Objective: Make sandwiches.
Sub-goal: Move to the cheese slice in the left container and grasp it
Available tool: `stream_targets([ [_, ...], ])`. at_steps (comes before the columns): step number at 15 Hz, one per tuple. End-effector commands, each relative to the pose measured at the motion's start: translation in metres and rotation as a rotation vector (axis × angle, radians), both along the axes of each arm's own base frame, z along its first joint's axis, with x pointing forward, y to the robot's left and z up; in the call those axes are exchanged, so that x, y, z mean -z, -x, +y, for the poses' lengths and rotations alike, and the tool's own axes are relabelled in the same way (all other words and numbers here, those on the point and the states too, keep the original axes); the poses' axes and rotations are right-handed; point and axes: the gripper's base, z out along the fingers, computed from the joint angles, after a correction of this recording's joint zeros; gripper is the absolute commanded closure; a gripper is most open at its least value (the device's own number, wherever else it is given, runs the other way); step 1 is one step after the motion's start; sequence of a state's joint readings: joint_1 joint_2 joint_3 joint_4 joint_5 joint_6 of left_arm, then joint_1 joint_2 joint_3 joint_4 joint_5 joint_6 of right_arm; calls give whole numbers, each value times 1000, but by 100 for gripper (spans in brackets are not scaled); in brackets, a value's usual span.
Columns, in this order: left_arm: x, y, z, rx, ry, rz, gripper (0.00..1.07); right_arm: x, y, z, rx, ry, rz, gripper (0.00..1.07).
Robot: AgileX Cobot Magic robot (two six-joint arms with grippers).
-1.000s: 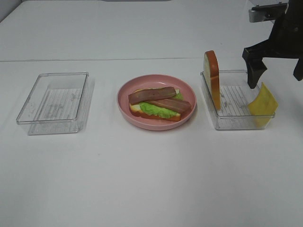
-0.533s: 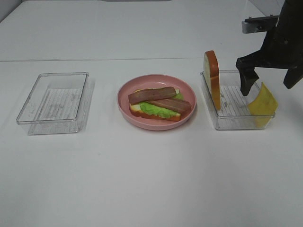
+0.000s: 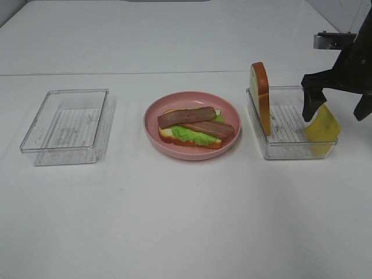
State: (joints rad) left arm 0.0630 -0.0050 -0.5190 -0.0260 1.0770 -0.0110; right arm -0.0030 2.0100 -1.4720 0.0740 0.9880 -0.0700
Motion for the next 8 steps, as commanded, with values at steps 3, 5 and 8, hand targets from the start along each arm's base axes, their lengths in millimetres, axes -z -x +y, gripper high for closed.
stream_targets([
  [3,0,2,-1,5,3,-20,15,15,-3,-1,-9,-1,17,11],
  [5,0,2,-1,5,3,-20,15,24,-4,-1,-9,0,37,13],
  [8,0,2,-1,5,3,-20,15,28,-5,-1,-9,1,44,27],
])
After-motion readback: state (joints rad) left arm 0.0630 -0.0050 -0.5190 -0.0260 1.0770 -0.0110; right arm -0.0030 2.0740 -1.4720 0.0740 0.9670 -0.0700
